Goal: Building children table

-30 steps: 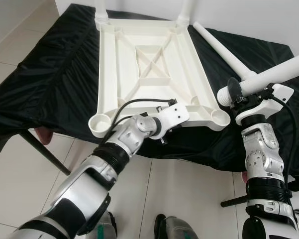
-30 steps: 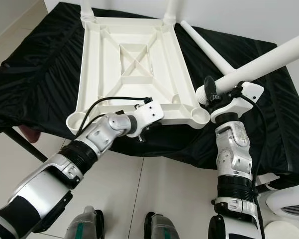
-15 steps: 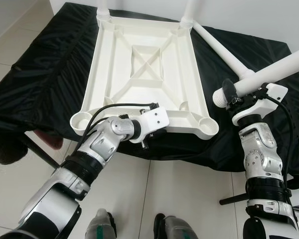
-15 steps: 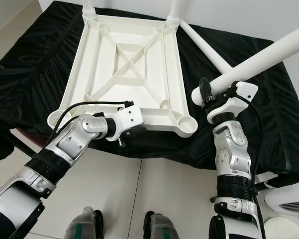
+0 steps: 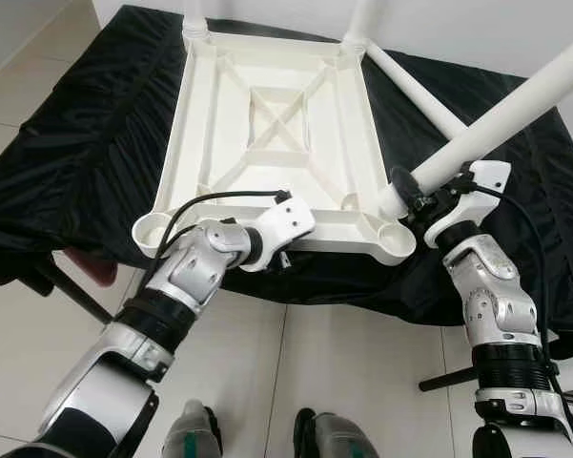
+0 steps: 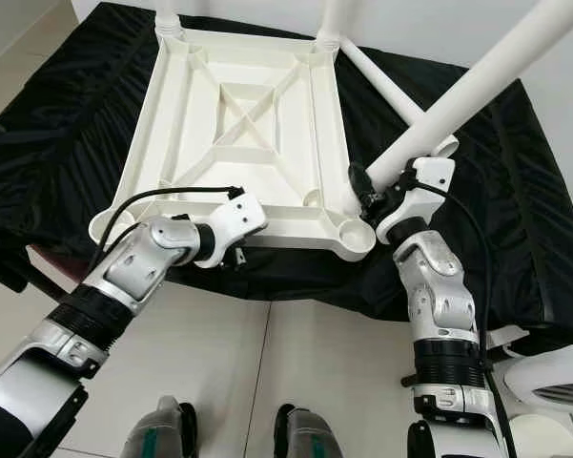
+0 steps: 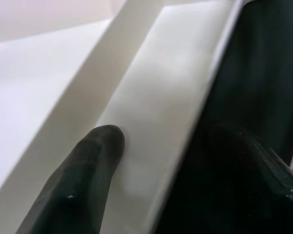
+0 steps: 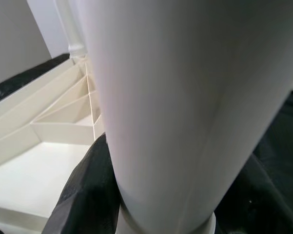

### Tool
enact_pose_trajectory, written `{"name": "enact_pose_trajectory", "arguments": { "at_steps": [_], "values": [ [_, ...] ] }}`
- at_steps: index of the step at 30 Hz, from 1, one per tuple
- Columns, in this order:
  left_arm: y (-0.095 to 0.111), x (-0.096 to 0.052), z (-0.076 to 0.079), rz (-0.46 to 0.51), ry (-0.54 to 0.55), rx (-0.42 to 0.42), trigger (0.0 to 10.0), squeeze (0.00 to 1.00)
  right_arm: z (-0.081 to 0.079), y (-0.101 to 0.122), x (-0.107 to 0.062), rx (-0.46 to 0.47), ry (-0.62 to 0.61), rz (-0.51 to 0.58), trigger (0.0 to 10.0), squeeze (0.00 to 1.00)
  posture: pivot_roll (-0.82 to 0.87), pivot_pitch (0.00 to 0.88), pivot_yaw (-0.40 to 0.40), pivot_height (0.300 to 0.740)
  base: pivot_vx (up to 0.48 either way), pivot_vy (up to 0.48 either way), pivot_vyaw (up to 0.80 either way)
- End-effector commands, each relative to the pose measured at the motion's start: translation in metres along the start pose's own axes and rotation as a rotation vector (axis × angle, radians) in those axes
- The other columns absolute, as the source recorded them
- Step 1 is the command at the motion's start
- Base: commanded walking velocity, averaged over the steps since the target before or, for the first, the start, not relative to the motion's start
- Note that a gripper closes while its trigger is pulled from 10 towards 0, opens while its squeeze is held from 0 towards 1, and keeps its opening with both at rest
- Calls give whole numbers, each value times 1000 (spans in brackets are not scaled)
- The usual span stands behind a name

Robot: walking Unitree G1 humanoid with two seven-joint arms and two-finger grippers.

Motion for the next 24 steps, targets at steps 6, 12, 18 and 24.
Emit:
{"name": "enact_pose_trajectory", "arguments": {
  "at_steps": [6,12,18,24],
  "values": [
    [25,-8,-13,95,136,-71,10000,0,-4,-7,-4,-95,35,-93,10000,0,42,111,-81,740,0,0,0],
    [36,-13,-21,136,192,-76,10000,0,-3,-12,-10,-123,24,-152,10000,0,44,108,-81,740,0,0,0],
    [47,-19,-29,178,251,-72,10000,0,0,-9,-17,-152,9,-162,10000,0,40,106,-79,740,0,0,0],
    [50,-19,-28,201,286,-90,10000,0,-1,-6,-27,-138,3,-162,10000,0,30,97,-76,740,0,0,0]
  ]
}}
Point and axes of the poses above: a point about 5 cm out from each wrist's last joint towards the gripper, its own x axis pointing out of the wrist towards the gripper, its own y axis along the axis of the wrist's last joint, z = x × y, the point moved 3 cm from there along x, pointing out of the wrist towards the gripper, and after that the axes turned 10 degrees about x, right-handed, at the moved point
